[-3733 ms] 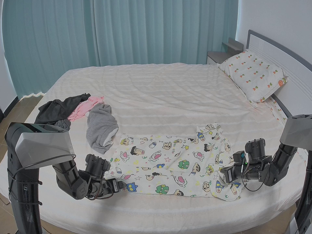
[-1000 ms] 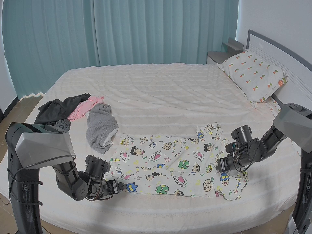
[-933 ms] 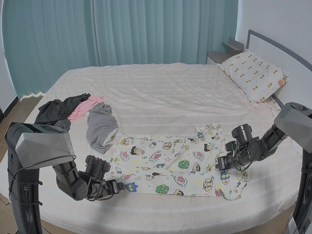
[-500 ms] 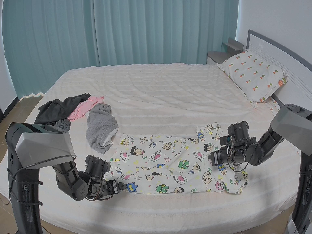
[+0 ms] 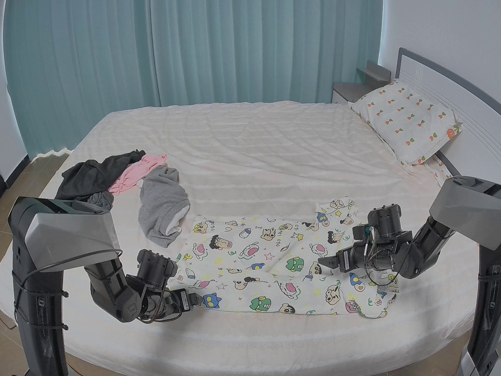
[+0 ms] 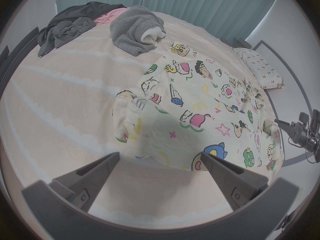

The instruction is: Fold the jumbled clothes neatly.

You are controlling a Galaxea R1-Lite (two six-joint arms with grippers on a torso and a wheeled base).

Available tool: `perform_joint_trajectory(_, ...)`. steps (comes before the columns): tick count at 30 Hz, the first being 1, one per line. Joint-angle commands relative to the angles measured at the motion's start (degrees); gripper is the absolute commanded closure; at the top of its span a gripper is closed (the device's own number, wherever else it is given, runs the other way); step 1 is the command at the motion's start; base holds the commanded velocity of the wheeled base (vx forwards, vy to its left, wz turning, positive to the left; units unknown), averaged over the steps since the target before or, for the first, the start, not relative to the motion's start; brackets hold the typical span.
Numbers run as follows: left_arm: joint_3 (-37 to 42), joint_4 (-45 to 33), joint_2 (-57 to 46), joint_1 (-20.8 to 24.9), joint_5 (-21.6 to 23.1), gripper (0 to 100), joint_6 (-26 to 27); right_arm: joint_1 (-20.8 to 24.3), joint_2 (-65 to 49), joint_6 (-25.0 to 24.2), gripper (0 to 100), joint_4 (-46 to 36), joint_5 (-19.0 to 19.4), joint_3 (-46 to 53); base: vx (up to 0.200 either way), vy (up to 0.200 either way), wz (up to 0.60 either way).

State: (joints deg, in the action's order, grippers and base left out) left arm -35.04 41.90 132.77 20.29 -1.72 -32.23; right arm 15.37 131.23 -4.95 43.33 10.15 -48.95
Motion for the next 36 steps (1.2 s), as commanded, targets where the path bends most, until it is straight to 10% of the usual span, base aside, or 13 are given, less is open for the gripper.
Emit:
perform_joint_trajectory(1, -0.03, 0.02, 0.12, 0.11, -0.04, 0, -0.02, -3.68, -3.44, -4.54, 0, 0.88, 0.04, 2.54, 0.000, 0.000, 0.00)
perform_joint_trajectory(20, -0.12, 0.02, -0.05, 0.11, 0.05, 0, -0.55, -9.84, -1.24, -21.33, 0, 1.15, 0.57, 15.02, 0.000, 0.000, 0.00)
perform_joint_trajectory(35, -0.21, -0.06, -0.14, 0.11, 0.05, 0, -0.73, -11.07, 3.59, -23.62, 0, -0.26, 0.66, 7.02, 0.000, 0.000, 0.00)
perform_joint_trajectory(36, -0.21, -0.06, -0.05, 0.11, 0.05, 0, -0.73, -11.07, 3.50, -23.53, 100, -1.40, 0.66, 6.23, 0.000, 0.000, 0.00)
